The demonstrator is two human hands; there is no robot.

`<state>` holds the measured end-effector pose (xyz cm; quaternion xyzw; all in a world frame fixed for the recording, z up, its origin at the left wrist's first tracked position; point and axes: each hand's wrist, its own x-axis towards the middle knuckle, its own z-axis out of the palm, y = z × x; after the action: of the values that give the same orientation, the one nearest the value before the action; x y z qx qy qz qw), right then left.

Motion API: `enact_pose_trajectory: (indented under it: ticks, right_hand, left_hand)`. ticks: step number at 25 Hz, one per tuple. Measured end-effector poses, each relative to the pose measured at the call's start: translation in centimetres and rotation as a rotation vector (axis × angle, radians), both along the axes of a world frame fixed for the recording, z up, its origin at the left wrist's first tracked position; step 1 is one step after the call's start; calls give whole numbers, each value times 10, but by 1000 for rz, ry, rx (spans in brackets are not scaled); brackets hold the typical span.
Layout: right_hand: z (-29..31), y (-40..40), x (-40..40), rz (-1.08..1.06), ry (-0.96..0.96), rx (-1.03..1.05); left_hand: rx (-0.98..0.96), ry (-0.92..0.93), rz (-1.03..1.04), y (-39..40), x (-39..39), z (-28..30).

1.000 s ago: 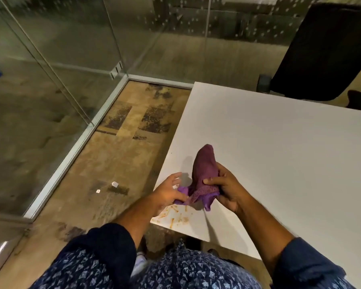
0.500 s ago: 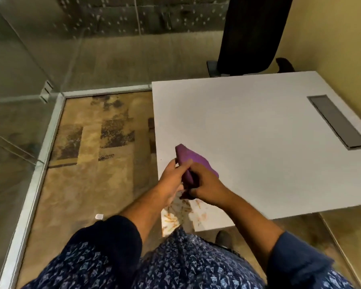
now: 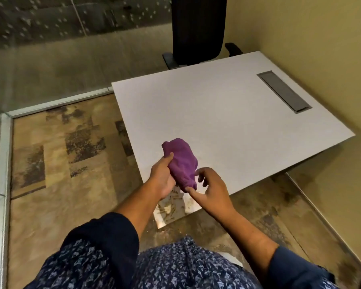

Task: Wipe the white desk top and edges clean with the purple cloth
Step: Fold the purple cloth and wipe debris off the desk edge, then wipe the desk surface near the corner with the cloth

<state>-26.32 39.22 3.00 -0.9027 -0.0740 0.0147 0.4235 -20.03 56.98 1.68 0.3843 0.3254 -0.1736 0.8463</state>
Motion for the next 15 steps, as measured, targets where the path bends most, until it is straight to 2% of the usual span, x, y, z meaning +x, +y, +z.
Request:
enact_pose_trajectory:
  ticks: [4, 5, 7, 10, 13, 15]
  right_hand:
    - [-4, -16, 12, 61, 391, 263]
    - [-8, -17, 11, 13, 441, 327]
    - [-15, -22, 10, -103, 470, 436]
    - [-23, -22, 10, -225, 519, 586]
    - [-21, -22, 15, -371, 600, 642]
    - [-29, -23, 24, -446, 537, 597]
  left_hand:
    - [165, -125, -313, -37, -14, 13]
    - [222, -161, -412, -40, -14, 13]
    - [316, -205, -587, -42, -6, 14]
    - [460, -223, -717, -24, 11, 16]
    - [783, -338, -774, 11, 38, -2]
    - [1023, -417, -845, 46, 61, -29]
